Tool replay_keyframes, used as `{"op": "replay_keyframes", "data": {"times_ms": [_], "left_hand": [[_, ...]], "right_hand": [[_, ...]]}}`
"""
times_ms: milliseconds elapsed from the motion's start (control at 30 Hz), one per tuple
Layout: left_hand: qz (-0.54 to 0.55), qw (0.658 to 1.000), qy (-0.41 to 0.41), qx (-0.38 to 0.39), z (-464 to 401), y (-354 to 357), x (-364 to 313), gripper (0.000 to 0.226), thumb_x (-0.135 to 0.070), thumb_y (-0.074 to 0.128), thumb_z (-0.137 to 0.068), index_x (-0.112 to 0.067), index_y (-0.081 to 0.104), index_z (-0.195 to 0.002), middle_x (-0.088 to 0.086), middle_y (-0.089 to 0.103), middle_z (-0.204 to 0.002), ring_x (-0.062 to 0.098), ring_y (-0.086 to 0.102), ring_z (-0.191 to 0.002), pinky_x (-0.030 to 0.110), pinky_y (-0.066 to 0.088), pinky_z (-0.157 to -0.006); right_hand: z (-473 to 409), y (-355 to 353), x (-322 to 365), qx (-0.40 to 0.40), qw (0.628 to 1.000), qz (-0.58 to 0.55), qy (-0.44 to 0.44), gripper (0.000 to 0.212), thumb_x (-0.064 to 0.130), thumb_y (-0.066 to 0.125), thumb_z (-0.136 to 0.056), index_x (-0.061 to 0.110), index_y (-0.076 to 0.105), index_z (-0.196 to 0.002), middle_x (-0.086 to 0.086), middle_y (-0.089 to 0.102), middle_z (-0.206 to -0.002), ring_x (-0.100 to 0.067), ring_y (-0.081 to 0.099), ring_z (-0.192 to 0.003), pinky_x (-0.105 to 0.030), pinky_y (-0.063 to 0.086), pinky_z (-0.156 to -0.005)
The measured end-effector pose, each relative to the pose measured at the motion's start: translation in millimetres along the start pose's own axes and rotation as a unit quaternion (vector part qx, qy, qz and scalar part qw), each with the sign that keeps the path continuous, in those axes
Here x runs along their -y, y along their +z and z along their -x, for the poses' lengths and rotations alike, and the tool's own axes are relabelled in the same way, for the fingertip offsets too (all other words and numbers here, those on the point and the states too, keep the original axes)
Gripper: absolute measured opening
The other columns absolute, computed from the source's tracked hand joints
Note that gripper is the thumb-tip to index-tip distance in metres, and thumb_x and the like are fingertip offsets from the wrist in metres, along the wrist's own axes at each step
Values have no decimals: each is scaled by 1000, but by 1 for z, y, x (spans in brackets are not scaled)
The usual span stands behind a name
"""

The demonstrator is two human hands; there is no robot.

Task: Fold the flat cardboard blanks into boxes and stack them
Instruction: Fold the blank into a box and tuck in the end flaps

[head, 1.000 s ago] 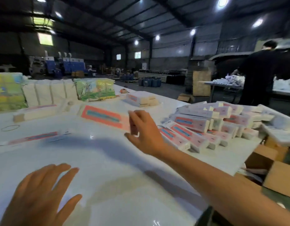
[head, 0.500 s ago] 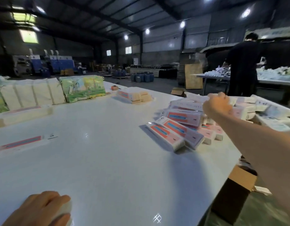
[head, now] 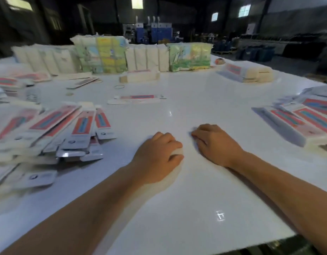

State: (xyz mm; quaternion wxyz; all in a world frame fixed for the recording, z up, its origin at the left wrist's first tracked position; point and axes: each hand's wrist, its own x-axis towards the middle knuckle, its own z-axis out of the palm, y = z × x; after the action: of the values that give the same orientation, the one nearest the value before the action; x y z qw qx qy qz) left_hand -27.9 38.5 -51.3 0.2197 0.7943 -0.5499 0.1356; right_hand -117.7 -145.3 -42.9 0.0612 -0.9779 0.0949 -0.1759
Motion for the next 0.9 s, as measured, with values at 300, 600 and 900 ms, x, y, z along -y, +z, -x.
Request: {"op": "replay_keyframes", "data": {"times_ms": [300, 600, 900], "left_hand": [[20, 999, -6, 29, 2, 2, 3, 30, -32, 50, -93, -20, 62, -118, -3, 55, -119, 17, 44, -111, 31, 37, -94], [-90, 948, -305, 10, -34, -132, 139, 40, -38, 54, -90, -18, 56, -124, 7, 49, -133, 27, 49, -115, 39, 41, -97], [-202, 847, -474, 130, 45, -126, 228, 84, -81, 43, -73, -19, 41, -129, 15, 45, -134, 36, 36, -124, 49, 32, -97]], "right_hand": [[3, 2, -1, -48, 997, -59, -11, 20, 13, 51, -91, 5, 66, -82, -12, 67, -92, -35, 58, -99, -43, 47, -80], [2, 1, -7, -56, 996, -75, -13, 16, 3, 54, -89, 4, 68, -82, -9, 68, -90, -29, 60, -97, -29, 37, -75], [2, 1, -4, -48, 996, -74, -5, 17, 1, 55, -86, 9, 69, -81, -5, 67, -93, -21, 59, -101, -36, 44, -80]]}}
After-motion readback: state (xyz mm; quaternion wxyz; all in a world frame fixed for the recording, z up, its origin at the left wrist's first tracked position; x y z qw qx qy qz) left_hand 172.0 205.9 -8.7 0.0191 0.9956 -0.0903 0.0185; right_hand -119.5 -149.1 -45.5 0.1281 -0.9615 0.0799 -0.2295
